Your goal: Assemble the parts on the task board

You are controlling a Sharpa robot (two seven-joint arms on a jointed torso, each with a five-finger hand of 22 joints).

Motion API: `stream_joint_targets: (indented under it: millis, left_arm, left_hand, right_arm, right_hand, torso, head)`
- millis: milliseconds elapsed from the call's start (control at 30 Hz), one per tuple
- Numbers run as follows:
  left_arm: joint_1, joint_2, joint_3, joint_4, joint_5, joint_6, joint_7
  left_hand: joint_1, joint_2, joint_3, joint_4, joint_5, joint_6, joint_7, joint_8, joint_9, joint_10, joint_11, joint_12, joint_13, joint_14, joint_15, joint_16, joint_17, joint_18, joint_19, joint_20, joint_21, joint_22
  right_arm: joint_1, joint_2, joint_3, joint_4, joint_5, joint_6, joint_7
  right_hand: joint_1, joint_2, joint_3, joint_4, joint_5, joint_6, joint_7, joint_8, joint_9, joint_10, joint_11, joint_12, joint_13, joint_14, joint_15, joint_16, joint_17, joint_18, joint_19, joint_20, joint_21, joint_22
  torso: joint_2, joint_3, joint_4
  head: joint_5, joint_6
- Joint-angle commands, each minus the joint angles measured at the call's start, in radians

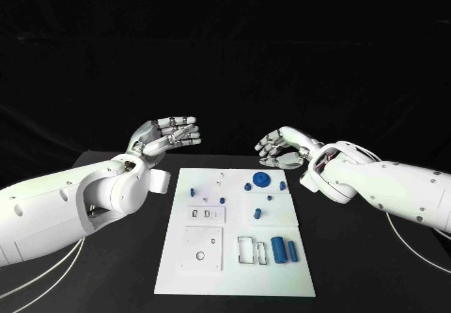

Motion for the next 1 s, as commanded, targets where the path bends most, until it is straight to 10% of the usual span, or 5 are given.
stream_joint_targets:
  millis: [33, 367, 600, 1000]
  left_arm:
    - [0.009, -0.015, 0.003, 0.03, -0.018, 0.046, -0.006]
    - [0.019, -0.044, 0.009, 0.092, -0.018, 0.053, -0.011]
    - [0.021, -0.052, 0.011, 0.114, -0.018, 0.052, -0.007]
    - [0.024, -0.06, 0.014, 0.128, -0.018, 0.052, -0.008]
  left_hand:
    - [0.001, -0.02, 0.029, -0.01, -0.005, 0.035, 0.06, 0.011, 0.005, 0.044, -0.006, 0.003, 0.002, 0.039, -0.007, 0.013, 0.008, 0.014, 0.03, -0.003, 0.014, 0.002]
    - [-0.007, -0.025, 0.03, -0.01, -0.007, 0.034, 0.061, 0.009, 0.004, 0.045, -0.005, -0.001, 0.001, 0.039, -0.006, 0.012, 0.009, 0.013, 0.03, -0.003, 0.014, 0.001]
    - [-0.018, -0.028, 0.032, -0.007, -0.01, 0.033, 0.063, 0.008, 0.004, 0.045, -0.004, -0.006, 0.0, 0.037, -0.005, 0.009, 0.01, 0.013, 0.03, -0.002, 0.013, -0.001]
    - [-0.021, -0.029, 0.032, -0.007, -0.011, 0.032, 0.064, 0.007, 0.003, 0.044, -0.003, -0.008, 0.0, 0.037, -0.004, 0.008, 0.01, 0.013, 0.03, -0.002, 0.012, -0.001]
  right_arm:
    - [0.008, 0.011, 0.001, 0.001, -0.294, 0.102, -0.131]
    - [0.016, 0.038, 0.0, 0.005, -0.451, 0.138, -0.19]
    - [0.006, 0.058, -0.002, -0.01, -0.476, 0.134, -0.204]
    - [-0.012, 0.083, -0.005, -0.033, -0.487, 0.16, -0.214]
  right_hand:
    - [0.011, -0.042, -0.072, 0.007, -0.04, 0.052, -0.041, 0.002, 0.016, 0.061, -0.041, -0.031, 0.014, 0.197, -0.064, 0.141, 0.132, 0.011, 0.129, -0.065, 0.154, 0.086]
    - [0.023, -0.049, -0.106, 0.037, -0.012, 0.072, -0.053, -0.022, 0.045, 0.009, -0.051, -0.032, 0.047, 0.287, -0.082, 0.572, 0.463, 0.01, 0.192, -0.093, 0.387, 0.255]
    - [0.03, -0.048, -0.122, 0.061, -0.008, 0.079, -0.05, -0.032, 0.062, -0.021, -0.047, -0.024, 0.061, 0.343, -0.077, 0.887, 0.779, -0.033, 0.31, -0.086, 0.656, 0.602]
    - [0.035, -0.041, -0.117, 0.074, -0.007, 0.093, -0.049, -0.031, 0.074, -0.017, -0.046, -0.007, 0.064, 0.354, -0.075, 0.969, 0.868, -0.051, 0.354, -0.084, 0.749, 0.729]
  torso:
    - [0.03, -0.0022, 0.0043]
    - [0.059, -0.0026, 0.0128]
    - [0.072, -0.0033, 0.0171]
    - [0.081, -0.0035, 0.0229]
  head:
    - [-0.005, 0.009]
    - [-0.017, 0.021]
    - [-0.016, 0.018]
    - [-0.018, 0.014]
